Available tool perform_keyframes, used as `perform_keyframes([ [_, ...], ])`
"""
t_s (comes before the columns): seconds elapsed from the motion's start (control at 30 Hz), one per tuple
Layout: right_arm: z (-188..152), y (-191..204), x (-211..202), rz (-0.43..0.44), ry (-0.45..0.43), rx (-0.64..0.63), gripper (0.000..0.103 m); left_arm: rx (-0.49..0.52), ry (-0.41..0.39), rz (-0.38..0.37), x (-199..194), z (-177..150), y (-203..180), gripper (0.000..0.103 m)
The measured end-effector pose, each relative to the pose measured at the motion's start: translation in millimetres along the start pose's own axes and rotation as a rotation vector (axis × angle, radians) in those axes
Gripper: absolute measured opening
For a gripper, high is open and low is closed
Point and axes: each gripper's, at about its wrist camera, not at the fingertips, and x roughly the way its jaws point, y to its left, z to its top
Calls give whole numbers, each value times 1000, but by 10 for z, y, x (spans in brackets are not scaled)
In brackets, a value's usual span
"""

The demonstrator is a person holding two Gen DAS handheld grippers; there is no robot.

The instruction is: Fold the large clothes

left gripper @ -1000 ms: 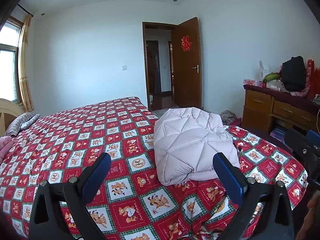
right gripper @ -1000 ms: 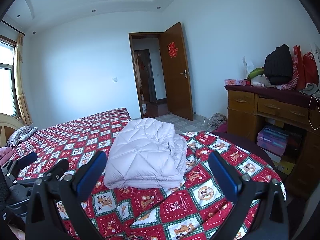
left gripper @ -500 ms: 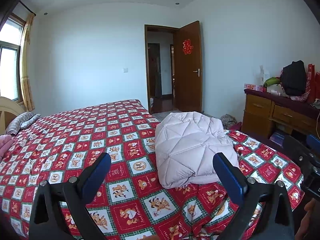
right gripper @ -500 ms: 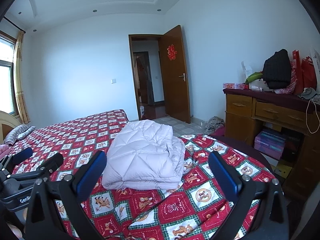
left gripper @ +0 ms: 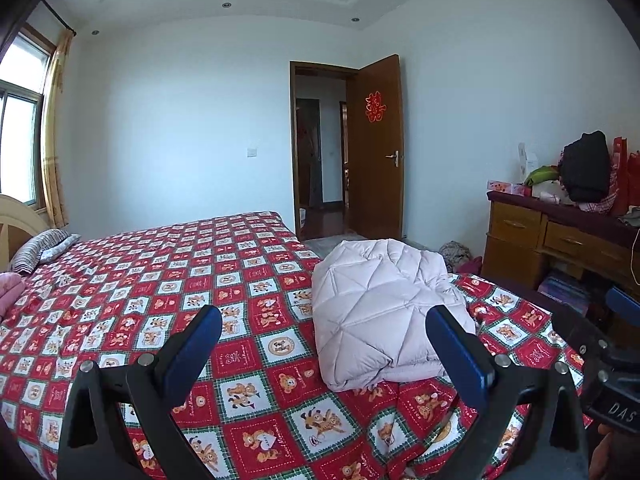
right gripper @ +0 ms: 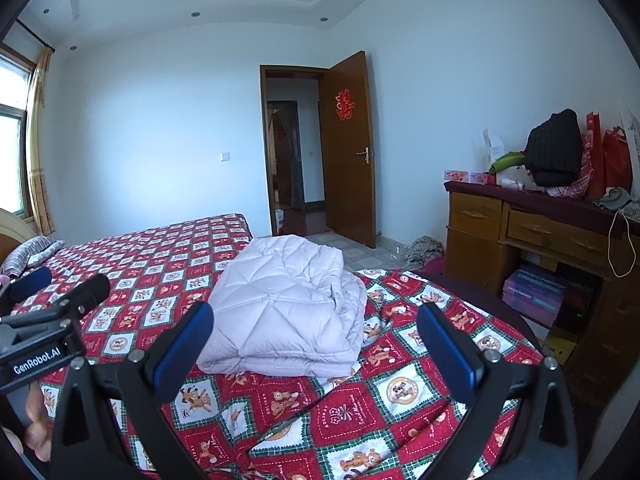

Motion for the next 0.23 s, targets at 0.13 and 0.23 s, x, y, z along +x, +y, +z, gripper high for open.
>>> perform_keyframes([
  [0.13, -20, 4, 39, 8, 17, 2, 103, -10, 24, -4, 70, -3, 46, 102],
  [0.23, -42, -4, 71, 11, 32, 11, 103, -20, 33, 17, 118, 0, 104, 102],
])
